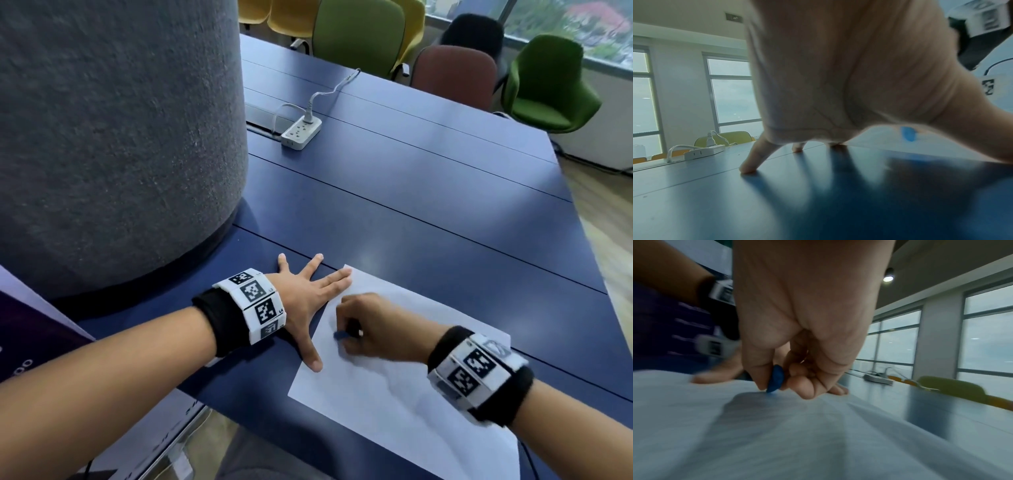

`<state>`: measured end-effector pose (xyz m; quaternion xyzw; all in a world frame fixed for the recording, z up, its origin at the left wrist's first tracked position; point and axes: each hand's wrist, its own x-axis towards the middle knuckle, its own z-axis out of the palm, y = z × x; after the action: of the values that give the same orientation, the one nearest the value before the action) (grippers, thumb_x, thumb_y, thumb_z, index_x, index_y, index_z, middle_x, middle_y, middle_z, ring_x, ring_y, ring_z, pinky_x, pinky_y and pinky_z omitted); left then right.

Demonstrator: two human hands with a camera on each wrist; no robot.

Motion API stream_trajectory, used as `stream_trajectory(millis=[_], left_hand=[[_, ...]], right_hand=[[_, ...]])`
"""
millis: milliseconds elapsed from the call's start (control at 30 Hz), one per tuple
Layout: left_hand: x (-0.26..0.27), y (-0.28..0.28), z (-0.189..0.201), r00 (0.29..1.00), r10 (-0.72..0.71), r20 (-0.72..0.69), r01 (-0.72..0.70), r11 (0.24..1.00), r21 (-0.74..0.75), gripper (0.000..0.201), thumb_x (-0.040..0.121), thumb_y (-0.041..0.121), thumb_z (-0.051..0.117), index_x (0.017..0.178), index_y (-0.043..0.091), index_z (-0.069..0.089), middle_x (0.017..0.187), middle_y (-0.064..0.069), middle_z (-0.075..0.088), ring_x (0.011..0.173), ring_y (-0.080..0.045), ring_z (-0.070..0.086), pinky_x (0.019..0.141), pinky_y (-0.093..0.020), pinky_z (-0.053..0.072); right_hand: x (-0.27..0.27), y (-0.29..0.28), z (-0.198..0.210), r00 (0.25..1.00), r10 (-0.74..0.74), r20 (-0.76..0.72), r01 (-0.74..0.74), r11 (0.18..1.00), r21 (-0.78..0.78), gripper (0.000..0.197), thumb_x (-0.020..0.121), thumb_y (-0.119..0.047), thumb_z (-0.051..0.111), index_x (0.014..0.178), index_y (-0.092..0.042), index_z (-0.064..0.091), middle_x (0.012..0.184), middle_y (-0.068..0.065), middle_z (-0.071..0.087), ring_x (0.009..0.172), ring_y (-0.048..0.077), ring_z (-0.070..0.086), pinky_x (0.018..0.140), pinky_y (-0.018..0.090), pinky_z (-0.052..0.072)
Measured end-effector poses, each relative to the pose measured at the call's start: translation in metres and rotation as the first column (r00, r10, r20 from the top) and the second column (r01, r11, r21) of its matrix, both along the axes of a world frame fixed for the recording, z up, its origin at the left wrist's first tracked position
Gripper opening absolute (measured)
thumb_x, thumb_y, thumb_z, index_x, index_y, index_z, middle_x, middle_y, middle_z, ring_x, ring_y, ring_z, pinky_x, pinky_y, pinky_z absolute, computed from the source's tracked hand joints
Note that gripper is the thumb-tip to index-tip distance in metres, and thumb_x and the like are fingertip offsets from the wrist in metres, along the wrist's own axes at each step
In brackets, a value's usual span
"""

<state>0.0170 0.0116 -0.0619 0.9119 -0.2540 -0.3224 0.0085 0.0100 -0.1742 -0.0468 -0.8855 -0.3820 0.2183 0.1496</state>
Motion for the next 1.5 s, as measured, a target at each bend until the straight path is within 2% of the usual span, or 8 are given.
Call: stream_trajectory(millis=[267,400,567,700,867,1200,1333,1500], left_hand=[[0.000,0.001,0.000,1.000,0.008,0.010,-0.008,0.999,-0.053,0.149,0.050,0.075,0.078,0.146,0.039,-0.030,0.151,0.028,-0.035,0.142,-0.030,-0.034,0.095,-0.080,-0.016],[0.000,0.001,0.000,1.000,-0.004,0.004,0.004,0.999,-0.032,0.149,0.052,0.075,0.078,0.146,0.038,-0.032,0.152,0.026,-0.034,0.141,-0.030,-0.035,0.096,-0.081,-0.016],[0.000,0.001,0.000,1.000,-0.004,0.012,0.005,1.000,-0.028,0.149,0.051,0.076,0.077,0.146,0.036,-0.031,0.151,0.027,-0.035,0.141,-0.030,-0.035,0.094,-0.080,-0.016],[0.000,0.001,0.000,1.000,-0.002,0.009,0.002,0.999,-0.034,0.149,0.051,0.075,0.078,0.145,0.039,-0.033,0.152,0.027,-0.034,0.141,-0.030,-0.035,0.096,-0.081,-0.016],[-0.001,0.001,0.002,1.000,0.000,0.020,0.001,1.000,-0.029,0.148,0.052,0.076,0.076,0.147,0.035,-0.030,0.151,0.026,-0.035,0.141,-0.030,-0.034,0.096,-0.079,-0.015],[-0.025,-0.009,0.001,0.998,-0.037,0.049,0.037,0.999,0.001,0.148,0.052,0.081,0.072,0.149,0.031,-0.028,0.154,0.022,-0.032,0.143,-0.035,-0.030,0.101,-0.078,-0.011],[-0.026,-0.010,0.002,0.998,-0.035,0.046,0.035,0.999,0.006,0.149,0.050,0.080,0.073,0.149,0.032,-0.027,0.155,0.023,-0.031,0.143,-0.035,-0.029,0.101,-0.080,-0.007],[-0.026,-0.009,0.000,0.998,-0.038,0.049,0.037,0.999,0.017,0.150,0.049,0.083,0.071,0.148,0.033,-0.030,0.152,0.026,-0.033,0.143,-0.034,-0.029,0.102,-0.079,-0.006]], right_hand=[[0.042,-0.005,0.005,0.970,-0.209,0.126,0.207,0.978,0.033,0.014,0.077,-0.016,0.064,0.067,-0.016,0.054,0.077,0.000,0.059,0.068,0.022,0.055,0.069,0.040,0.052],[0.020,-0.002,0.000,0.999,-0.037,0.028,0.037,0.999,-0.020,0.009,0.077,-0.019,0.065,0.072,-0.013,0.061,0.077,-0.001,0.064,0.066,0.018,0.057,0.062,0.029,0.048],[0.050,-0.006,0.003,0.966,-0.198,0.164,0.208,0.977,-0.044,0.014,0.080,-0.022,0.063,0.069,-0.018,0.056,0.073,-0.003,0.058,0.068,0.019,0.052,0.060,0.029,0.042],[0.031,-0.002,-0.001,0.998,-0.029,0.048,0.030,0.999,-0.024,0.012,0.078,-0.016,0.064,0.069,-0.015,0.057,0.076,0.000,0.064,0.063,0.011,0.050,0.057,0.016,0.040],[0.044,-0.009,0.003,0.974,-0.194,0.118,0.199,0.980,-0.030,0.013,0.079,-0.023,0.065,0.075,-0.010,0.064,0.079,0.001,0.066,0.072,0.021,0.059,0.069,0.039,0.053],[0.019,-0.031,-0.004,0.962,-0.182,0.203,0.193,0.981,-0.035,0.012,0.085,-0.024,0.059,0.078,-0.014,0.058,0.083,-0.003,0.053,0.075,0.023,0.055,0.065,0.034,0.046],[-0.004,-0.025,-0.002,0.997,-0.014,0.076,0.016,0.999,-0.032,0.010,0.081,-0.020,0.062,0.077,-0.011,0.061,0.080,-0.006,0.055,0.071,0.022,0.054,0.064,0.035,0.046],[0.035,-0.026,0.002,0.958,-0.229,0.174,0.240,0.970,-0.045,0.016,0.082,-0.026,0.063,0.071,-0.018,0.054,0.076,-0.002,0.056,0.072,0.024,0.054,0.066,0.036,0.049]])
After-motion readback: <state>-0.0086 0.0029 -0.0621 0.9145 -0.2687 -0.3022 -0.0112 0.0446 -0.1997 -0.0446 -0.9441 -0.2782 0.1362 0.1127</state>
